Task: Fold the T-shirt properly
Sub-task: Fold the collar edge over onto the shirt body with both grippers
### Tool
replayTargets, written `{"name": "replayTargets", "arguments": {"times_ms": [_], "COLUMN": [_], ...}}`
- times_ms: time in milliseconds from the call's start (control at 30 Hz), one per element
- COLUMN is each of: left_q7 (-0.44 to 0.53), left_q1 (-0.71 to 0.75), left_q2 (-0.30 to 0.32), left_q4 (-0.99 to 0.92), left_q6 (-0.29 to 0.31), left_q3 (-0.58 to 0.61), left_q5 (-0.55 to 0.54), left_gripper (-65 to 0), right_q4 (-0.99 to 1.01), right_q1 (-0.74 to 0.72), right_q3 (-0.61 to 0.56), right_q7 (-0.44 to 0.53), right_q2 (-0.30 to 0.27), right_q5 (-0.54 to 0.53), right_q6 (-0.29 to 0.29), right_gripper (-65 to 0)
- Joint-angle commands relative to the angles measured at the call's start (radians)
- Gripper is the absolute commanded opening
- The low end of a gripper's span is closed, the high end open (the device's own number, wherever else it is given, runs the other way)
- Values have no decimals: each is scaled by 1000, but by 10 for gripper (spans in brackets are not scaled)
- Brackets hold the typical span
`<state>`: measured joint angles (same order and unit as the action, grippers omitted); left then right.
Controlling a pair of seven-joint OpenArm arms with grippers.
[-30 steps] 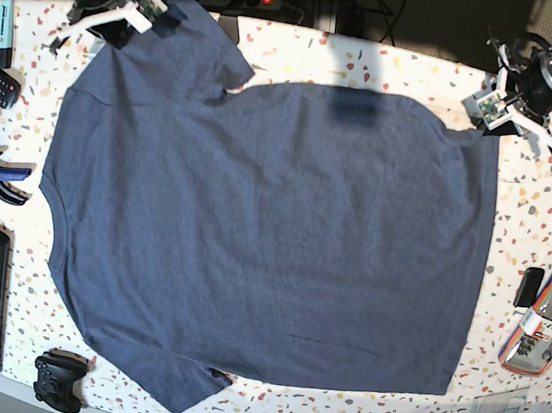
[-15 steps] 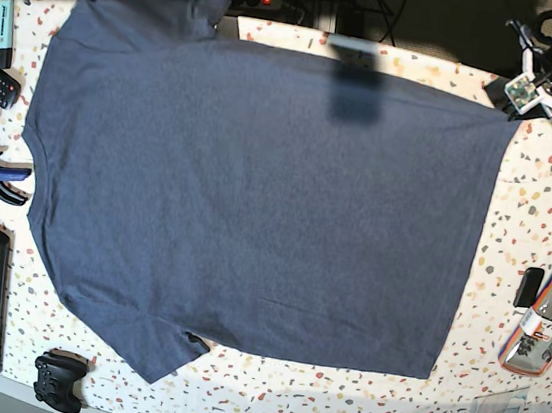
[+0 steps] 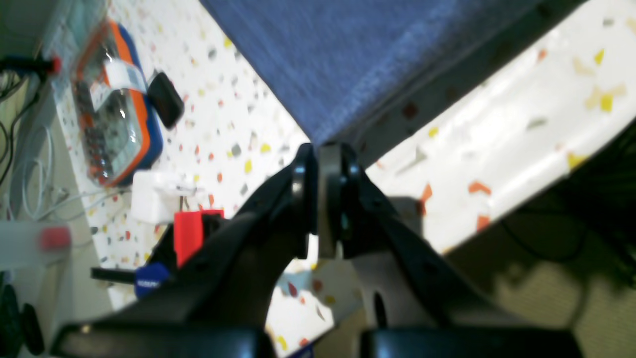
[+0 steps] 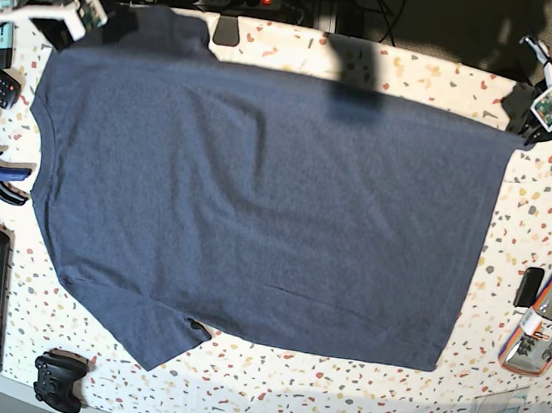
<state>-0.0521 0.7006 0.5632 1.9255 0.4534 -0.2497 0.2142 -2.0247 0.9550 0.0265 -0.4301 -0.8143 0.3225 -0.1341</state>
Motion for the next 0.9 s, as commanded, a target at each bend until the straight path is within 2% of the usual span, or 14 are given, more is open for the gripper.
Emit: {"name": "replayTargets", "arguments": {"times_ms": [0, 100, 200, 333, 467, 600, 767, 867], "left_q7": [19, 19, 24, 27, 28, 39, 56, 64], "left_q1": [-16, -75, -145, -233, -297, -344, -402, -448], "left_q2": [13, 14, 13, 0, -20, -24, -48, -53], "left_q4": [16, -10, -77, -174, -226, -260, -340, -407], "left_q6": [-16, -8, 46, 97, 126, 145, 157, 165], "left_q3": [-11, -11, -10, -9, -9, -9, -1, 46], "left_q5": [-14, -45, -88, -129, -129, -129, -126, -94], "left_gripper": [-650, -650, -650, -650, -650, -650, -650, -650], "right_q4": [-14, -11, -8, 35, 101, 159, 235, 286], "right_q1": [-22, -106, -186, -292, -383, -446, -499, -535], "right_q3": [7, 7, 7, 6, 6, 6, 6, 5], "right_q7": [11, 14, 15, 46, 57, 60, 75, 82], "right_q2": [-11, -2, 26, 71, 102, 108, 108, 109], "right_q5": [-20, -100, -127, -186, -238, -280, -279, -283], "right_q6": [12, 47, 64, 159, 186, 228, 238, 278], "right_gripper": [-650, -650, -650, -650, -650, -650, -650, -650]}}
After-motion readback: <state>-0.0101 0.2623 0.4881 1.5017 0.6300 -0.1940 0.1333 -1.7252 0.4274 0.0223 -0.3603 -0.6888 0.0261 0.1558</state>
